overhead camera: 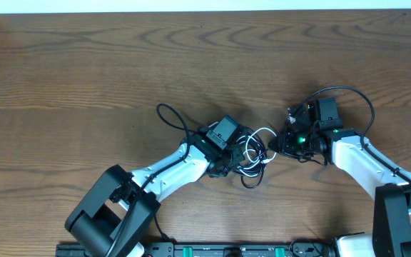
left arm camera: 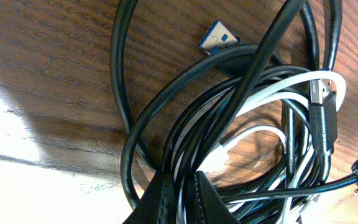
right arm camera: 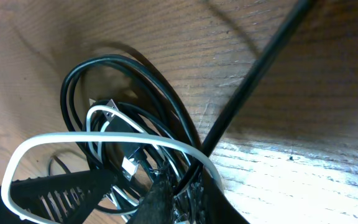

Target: Untangle cables

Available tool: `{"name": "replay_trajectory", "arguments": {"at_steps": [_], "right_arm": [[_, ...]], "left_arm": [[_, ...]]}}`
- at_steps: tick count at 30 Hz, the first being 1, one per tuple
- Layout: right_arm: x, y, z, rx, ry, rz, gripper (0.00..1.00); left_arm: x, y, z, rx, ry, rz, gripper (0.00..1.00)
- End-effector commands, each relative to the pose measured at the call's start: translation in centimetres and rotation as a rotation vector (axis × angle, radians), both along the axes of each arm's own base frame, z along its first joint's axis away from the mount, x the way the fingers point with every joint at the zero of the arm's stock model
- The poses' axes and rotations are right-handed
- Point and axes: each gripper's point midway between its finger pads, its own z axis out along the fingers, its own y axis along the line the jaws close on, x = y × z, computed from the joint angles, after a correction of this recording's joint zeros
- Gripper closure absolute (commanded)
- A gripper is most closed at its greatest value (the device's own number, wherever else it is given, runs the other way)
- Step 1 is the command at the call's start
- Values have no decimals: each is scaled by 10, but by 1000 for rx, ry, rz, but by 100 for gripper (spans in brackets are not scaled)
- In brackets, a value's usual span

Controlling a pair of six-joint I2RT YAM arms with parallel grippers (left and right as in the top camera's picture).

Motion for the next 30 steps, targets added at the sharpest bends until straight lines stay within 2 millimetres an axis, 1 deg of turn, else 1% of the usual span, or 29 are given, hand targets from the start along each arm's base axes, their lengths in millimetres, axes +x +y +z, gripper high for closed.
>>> {"name": "replay_trajectory", "arguments": {"at_steps": [1, 4, 8, 10, 14, 16, 18, 20, 22, 25, 27, 30], "right_arm": [[3, -2, 5, -9, -29, 7, 90], [2, -2, 5, -9, -27, 6, 89], [2, -5, 3, -27, -25, 0, 86], [2, -7, 2, -38, -23, -4, 85], [2, -7, 1, -42, -21, -5, 79], [2, -7, 1, -41, -21, -6, 72], [1, -4, 3, -23, -17, 2, 64], [-2, 3, 8, 27, -11, 21, 57], [-5, 9, 12, 67, -12, 48, 52], [-14, 28, 28, 189, -69, 187, 44], [-21, 40, 42, 284, -119, 283, 39], [-27, 50, 56, 374, -171, 358, 33]], "left_arm": [[2, 2, -4, 18, -4, 5, 92], [7, 3, 1, 14, -26, -11, 92], [26, 8, 23, -10, -110, -47, 92], [38, 16, 41, -29, -167, -46, 92], [62, 38, 80, -60, -290, -27, 92], [70, 49, 98, -71, -349, -18, 92], [74, 55, 113, -75, -401, -31, 92], [74, 55, 123, -71, -447, -70, 92], [72, 53, 128, -72, -473, -114, 93], [69, 49, 130, -76, -491, -175, 92], [67, 43, 133, -100, -508, -232, 92], [64, 28, 143, -165, -558, -334, 92]]}}
